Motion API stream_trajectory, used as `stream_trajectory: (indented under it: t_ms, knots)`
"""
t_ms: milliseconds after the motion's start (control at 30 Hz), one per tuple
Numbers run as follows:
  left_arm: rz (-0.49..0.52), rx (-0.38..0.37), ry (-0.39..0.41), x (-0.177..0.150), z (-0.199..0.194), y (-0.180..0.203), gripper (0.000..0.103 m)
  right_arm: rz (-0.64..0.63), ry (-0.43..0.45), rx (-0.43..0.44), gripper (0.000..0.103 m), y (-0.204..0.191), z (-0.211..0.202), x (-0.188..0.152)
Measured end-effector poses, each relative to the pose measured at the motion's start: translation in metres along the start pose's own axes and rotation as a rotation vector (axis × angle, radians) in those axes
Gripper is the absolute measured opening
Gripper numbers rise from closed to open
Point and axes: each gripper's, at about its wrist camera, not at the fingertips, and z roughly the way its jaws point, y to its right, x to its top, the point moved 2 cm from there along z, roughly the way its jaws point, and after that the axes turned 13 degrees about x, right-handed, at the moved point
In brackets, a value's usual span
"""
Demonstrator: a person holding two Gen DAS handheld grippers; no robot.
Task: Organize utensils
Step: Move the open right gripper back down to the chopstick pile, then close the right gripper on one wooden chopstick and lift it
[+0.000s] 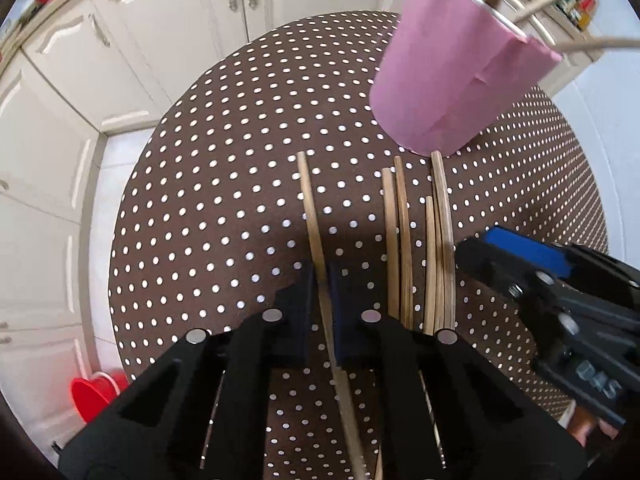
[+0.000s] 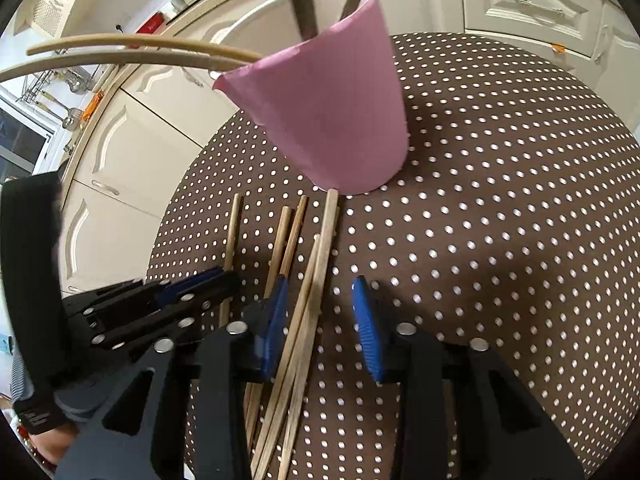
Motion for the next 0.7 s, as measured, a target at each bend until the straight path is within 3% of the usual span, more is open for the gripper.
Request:
stream_trajectory:
  t_ms: [267, 300, 500, 700]
  knots:
    - [-0.045, -0.032, 0.017, -0.009, -0.006, -0.022, 0.007, 0.01, -0.052, -0.031, 0.013, -0.002, 0.024, 0.016]
    - [-0.045, -0.033, 0.023, -0.015, -0.007, -0.027, 0.007, 0.013, -0.052, -0.022, 0.007, -0.002, 0.024, 0.017]
    - [-0.043, -0.046, 0.06, -0.02, -0.024, -0.035, 0.006, 0.022, -0.02, -0.023, 0.005, -0.009, 0.016, 0.018]
    - [-0.056, -0.069, 0.129, -0.034, -0.074, -0.039, 0.006, 0.007, 0.046, -0.003, 0.005, -0.025, -0.017, 0.01]
